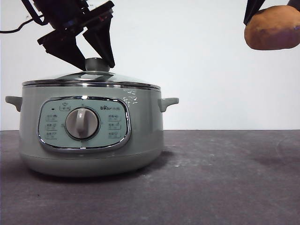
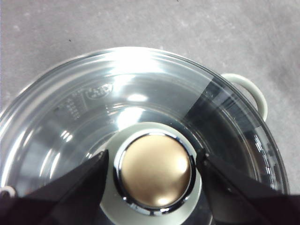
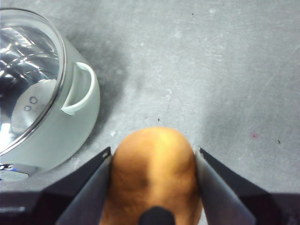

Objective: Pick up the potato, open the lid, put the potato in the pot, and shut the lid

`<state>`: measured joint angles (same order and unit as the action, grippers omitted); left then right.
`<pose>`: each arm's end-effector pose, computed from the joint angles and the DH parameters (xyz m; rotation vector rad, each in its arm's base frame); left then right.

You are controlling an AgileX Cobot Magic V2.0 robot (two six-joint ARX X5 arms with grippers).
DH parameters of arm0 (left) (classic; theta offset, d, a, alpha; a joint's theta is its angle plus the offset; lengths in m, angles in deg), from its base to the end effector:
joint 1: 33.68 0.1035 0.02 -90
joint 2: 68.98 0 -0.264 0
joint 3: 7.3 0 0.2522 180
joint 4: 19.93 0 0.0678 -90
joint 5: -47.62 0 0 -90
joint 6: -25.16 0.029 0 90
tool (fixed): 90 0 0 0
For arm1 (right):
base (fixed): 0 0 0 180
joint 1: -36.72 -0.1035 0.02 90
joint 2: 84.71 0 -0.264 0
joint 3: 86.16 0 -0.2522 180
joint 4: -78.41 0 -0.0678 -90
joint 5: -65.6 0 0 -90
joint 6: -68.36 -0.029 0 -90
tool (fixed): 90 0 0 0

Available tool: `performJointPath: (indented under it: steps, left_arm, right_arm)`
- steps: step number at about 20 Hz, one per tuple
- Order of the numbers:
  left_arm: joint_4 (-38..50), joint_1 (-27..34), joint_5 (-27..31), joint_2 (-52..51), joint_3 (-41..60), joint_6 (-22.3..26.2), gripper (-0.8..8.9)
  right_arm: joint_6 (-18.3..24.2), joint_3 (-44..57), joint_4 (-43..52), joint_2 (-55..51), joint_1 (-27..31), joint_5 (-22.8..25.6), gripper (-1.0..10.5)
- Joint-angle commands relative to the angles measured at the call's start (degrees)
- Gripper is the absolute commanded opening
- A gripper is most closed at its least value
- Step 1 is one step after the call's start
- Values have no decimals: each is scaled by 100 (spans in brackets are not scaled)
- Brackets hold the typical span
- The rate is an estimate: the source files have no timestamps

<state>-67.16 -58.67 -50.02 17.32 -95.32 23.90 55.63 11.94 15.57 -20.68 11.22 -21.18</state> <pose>0.2909 -0.1398 0.3056 0.1011 0.8012 -0.5300 0.1928 0.0902 0.3499 0.0129 0.7997 0.2810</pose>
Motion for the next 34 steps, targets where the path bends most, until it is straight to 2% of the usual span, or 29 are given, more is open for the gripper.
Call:
performJointPath:
  steps: [1, 4, 12, 18, 20, 23, 27, 31, 34]
  left_arm:
    - [-15, -24, 15, 166, 7, 114, 266]
    - [-164, -24, 13, 273, 7, 273, -19]
    - [-92, -24, 74, -61, -389, 326, -8]
    - [-227, -15, 374, -940, -1078, 435, -8]
    - [-313, -11, 496, -1355, -1222, 459, -9]
    - [-492, -11, 730, -2085, -1248, 505, -8]
    - [-1075, -11, 1537, -2881, -1248, 584, -8]
    - [-1401, -11, 2052, -3427, -1246, 584, -9]
    - [-1523, -11, 2243, -3759, -1246, 581, -8]
  right_arm:
    - [35, 20, 57, 4, 0, 22, -12]
    - [26, 20, 57, 4, -2, 17, -12]
    - [15, 17, 271, 4, -20, -61, -12]
    - [17, -31, 1073, 31, -28, -1241, -12]
    - [17, -184, 1375, 175, -184, -1436, -12]
    - [118, -820, 1386, 778, -533, -1521, -12]
    - [461, -1950, 1257, 1998, -1056, -1515, -12]
    - [870, -2922, 1244, 3274, -1405, -1482, -12]
    - [1161, -3438, 1266, 4240, -1547, -1187, -12]
